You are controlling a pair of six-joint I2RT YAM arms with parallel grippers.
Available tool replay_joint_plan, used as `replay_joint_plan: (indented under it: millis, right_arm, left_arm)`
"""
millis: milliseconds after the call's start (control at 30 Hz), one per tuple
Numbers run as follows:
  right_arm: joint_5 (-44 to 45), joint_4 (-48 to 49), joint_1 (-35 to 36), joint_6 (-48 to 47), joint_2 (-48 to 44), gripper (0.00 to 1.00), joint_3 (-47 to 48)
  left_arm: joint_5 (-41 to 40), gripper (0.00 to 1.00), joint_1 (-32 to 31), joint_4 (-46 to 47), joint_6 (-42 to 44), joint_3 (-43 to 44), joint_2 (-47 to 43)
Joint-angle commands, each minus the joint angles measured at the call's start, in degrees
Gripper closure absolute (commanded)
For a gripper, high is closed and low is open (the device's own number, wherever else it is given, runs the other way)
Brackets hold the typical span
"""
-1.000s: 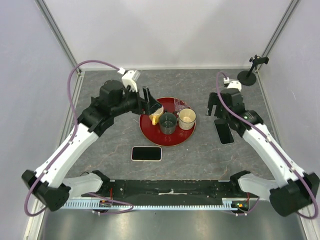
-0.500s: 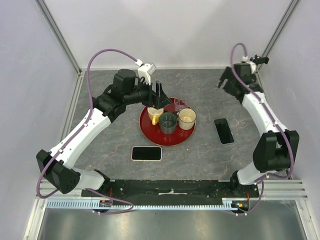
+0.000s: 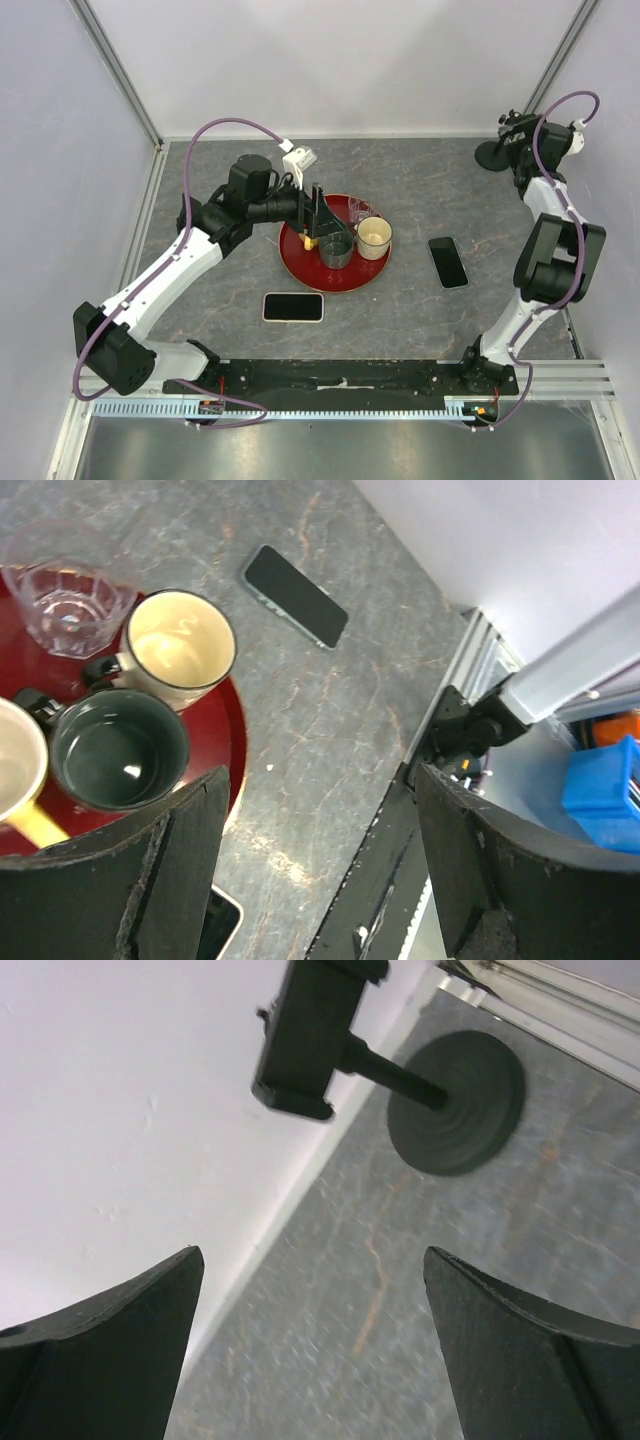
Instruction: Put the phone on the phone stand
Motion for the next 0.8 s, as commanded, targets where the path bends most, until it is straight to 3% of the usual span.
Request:
replay_joint_plan:
  millis: [0,167,267,467,767]
  right_arm:
    - [1.29,9.11,-0.11,8.42,5.5,0.02,7.76]
    - [12.43,5.36,0.51,14.04,10.85,0.02,12.58]
    - [14.56,1.83,0.68,15.46,14.54,0.05,17.41]
    - [16.42,2.18,0.95,16.16,19.47,0.23,21.46]
    - [13.34,2.35,1.3,18.62,24.66,0.24,26.56]
  left_arm:
    - [8.29,0.2,0.03,6.8,-4.81,-0.65,-1.83]
    - [9.78,0.2,0.12,7.25,-4.82,-0.74,-2.27]
    - [9.7,0.2,0.12,6.63,-4.03,-0.47,-2.45]
    - [8.73,0.2,0.12,6.54,-3.76,-0.83,-2.36]
    - [8.38,0.2,0.12,6.81,-3.76,-1.26,-1.22]
